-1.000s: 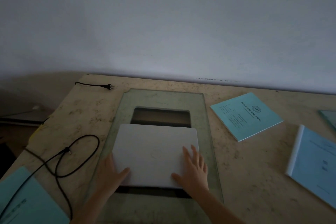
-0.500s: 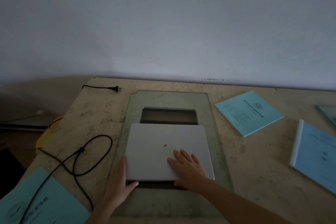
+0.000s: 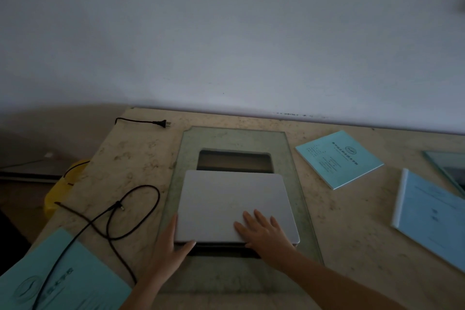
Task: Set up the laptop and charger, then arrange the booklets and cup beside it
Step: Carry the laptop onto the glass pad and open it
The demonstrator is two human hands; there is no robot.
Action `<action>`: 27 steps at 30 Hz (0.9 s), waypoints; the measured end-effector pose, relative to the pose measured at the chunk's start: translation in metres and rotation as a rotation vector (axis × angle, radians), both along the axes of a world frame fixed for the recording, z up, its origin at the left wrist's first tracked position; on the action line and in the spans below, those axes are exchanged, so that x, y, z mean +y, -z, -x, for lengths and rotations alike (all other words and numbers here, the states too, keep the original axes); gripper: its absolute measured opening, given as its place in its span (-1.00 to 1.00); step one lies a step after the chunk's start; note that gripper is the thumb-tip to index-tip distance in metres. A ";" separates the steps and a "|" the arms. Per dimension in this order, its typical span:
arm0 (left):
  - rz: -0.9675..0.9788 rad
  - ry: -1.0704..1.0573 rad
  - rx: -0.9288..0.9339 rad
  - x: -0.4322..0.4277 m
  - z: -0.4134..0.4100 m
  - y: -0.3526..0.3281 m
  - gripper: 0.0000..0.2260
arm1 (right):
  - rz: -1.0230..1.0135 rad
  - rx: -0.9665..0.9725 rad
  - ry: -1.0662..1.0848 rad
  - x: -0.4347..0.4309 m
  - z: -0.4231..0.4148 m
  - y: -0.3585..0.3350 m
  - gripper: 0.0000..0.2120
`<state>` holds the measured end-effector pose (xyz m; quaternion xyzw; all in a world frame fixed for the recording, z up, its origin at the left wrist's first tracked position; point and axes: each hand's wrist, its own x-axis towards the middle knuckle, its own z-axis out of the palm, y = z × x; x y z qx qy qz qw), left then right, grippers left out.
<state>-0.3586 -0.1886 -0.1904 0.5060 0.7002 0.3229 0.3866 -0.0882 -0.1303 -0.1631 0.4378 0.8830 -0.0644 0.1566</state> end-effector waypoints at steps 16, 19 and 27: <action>-0.083 -0.020 0.179 0.006 0.010 0.007 -0.44 | -0.278 0.236 -0.134 -0.002 -0.010 -0.027 -0.49; -0.061 0.036 0.263 0.009 0.015 0.010 -0.37 | -0.313 0.279 -0.153 0.004 -0.012 -0.031 -0.48; 0.042 0.241 0.336 0.023 0.025 0.007 -0.28 | -0.398 0.604 -0.105 0.039 -0.009 -0.085 -0.74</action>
